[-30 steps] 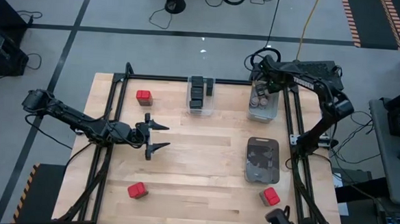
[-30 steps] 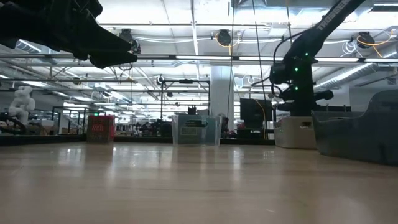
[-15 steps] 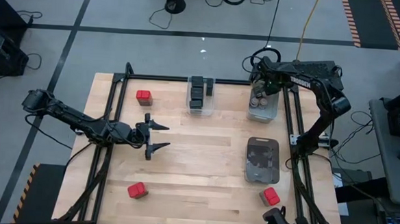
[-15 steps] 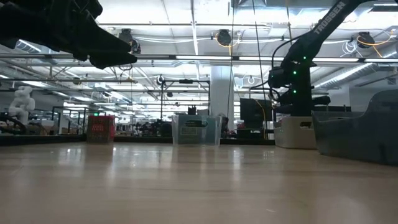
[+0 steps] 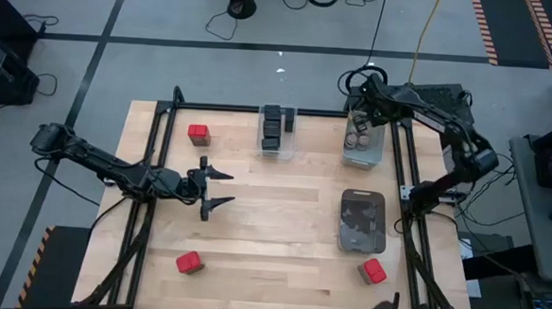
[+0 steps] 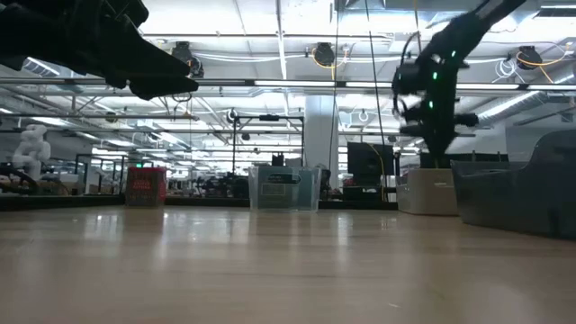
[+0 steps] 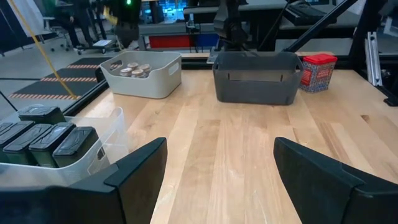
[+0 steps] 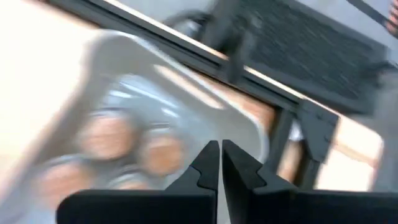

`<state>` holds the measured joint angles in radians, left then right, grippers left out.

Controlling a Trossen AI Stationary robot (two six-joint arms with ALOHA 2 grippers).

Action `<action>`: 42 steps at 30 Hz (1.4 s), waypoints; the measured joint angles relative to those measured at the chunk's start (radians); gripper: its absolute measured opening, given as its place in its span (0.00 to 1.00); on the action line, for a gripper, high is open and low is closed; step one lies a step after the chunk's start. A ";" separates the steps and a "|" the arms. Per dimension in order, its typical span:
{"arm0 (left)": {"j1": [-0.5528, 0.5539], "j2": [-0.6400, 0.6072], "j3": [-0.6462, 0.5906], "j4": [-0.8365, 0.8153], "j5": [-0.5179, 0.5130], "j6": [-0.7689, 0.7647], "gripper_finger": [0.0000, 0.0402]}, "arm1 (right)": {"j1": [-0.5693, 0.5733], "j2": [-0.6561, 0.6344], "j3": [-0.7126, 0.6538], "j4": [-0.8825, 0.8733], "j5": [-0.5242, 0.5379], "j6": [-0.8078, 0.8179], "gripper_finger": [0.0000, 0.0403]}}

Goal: Sort spices by type
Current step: Put the bottom left red seasoning can into the black transparent bin

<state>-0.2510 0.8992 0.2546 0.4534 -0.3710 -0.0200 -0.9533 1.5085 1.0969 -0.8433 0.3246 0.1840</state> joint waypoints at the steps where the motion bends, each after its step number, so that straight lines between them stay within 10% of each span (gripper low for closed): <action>1: 0.000 0.000 0.000 0.000 0.000 0.000 0.75 | 0.015 -0.027 0.000 0.001 -0.033 -0.009 0.00; 12: 0.000 0.000 0.000 0.011 0.000 -0.003 0.75 | 0.301 -0.190 0.002 0.010 -0.411 -0.047 0.00; 32: -0.083 0.000 0.025 -0.016 0.083 -0.260 0.75 | 1.046 -0.178 0.001 0.181 -0.400 -0.010 0.00; 42: -0.228 0.014 0.255 -0.428 0.047 -0.422 0.75 | 1.208 -0.119 0.001 0.383 -0.398 -0.021 0.00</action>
<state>-0.4792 0.9130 0.5092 0.0253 -0.3239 -0.4419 0.2545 1.3895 1.0977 -0.4608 -0.0729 0.1633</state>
